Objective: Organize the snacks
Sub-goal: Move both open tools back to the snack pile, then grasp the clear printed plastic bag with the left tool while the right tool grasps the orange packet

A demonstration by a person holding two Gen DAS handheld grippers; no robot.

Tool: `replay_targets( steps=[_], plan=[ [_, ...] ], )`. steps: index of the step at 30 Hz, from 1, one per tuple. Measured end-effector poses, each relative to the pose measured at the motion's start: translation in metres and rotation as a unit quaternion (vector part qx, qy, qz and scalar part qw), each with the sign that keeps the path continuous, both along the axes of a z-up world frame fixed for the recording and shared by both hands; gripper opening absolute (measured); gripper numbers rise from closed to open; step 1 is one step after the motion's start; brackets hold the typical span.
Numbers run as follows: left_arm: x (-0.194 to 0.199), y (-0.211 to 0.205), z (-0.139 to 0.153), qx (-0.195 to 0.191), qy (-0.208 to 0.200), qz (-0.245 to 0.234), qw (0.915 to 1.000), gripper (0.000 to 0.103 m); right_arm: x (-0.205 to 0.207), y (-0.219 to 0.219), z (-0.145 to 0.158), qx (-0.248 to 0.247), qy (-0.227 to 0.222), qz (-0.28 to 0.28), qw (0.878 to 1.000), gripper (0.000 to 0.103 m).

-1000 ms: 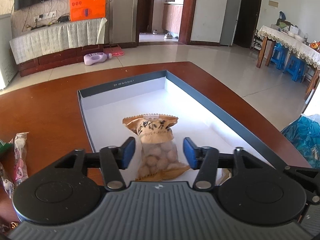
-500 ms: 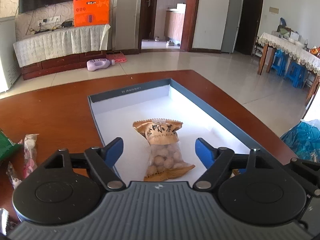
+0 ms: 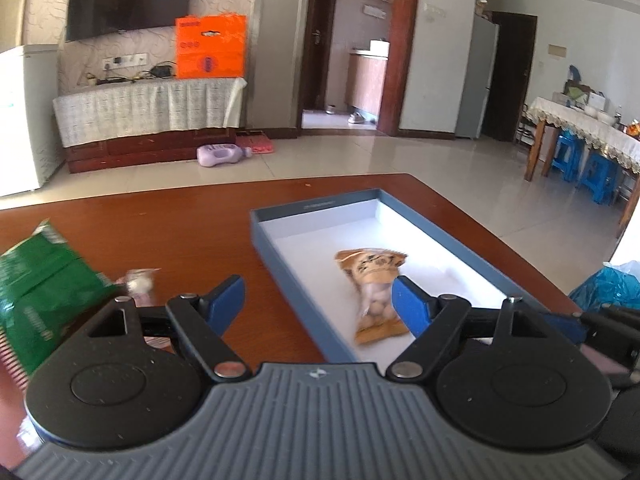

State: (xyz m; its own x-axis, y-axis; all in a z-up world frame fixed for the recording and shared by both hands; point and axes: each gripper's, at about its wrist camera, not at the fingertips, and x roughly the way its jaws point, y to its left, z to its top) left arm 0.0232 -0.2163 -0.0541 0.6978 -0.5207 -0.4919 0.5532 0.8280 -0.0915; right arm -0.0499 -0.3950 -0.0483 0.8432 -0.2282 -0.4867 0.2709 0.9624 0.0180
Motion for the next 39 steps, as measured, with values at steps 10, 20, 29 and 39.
replay_targets(
  steps=[10, 20, 29, 39],
  plan=[
    [-0.044, 0.109, 0.022, -0.001, -0.002, 0.076, 0.9971, 0.084, -0.012, 0.05, 0.012, 0.007, -0.031, 0.067, 0.997, 0.058],
    [-0.029, 0.173, 0.004, 0.046, 0.043, 0.14, 0.9881, 0.084, 0.003, 0.111, -0.007, 0.011, 0.027, 0.149, 0.988, 0.058],
    [-0.001, 0.17, -0.02, 0.061, 0.086, 0.143, 0.9841, 0.085, 0.016, 0.146, -0.028, -0.014, 0.067, 0.181, 0.981, 0.058],
    [0.019, 0.179, -0.031, 0.066, 0.118, 0.169, 0.9762, 0.085, 0.033, 0.156, -0.038, -0.007, 0.093, 0.173, 0.981, 0.059]
  ],
)
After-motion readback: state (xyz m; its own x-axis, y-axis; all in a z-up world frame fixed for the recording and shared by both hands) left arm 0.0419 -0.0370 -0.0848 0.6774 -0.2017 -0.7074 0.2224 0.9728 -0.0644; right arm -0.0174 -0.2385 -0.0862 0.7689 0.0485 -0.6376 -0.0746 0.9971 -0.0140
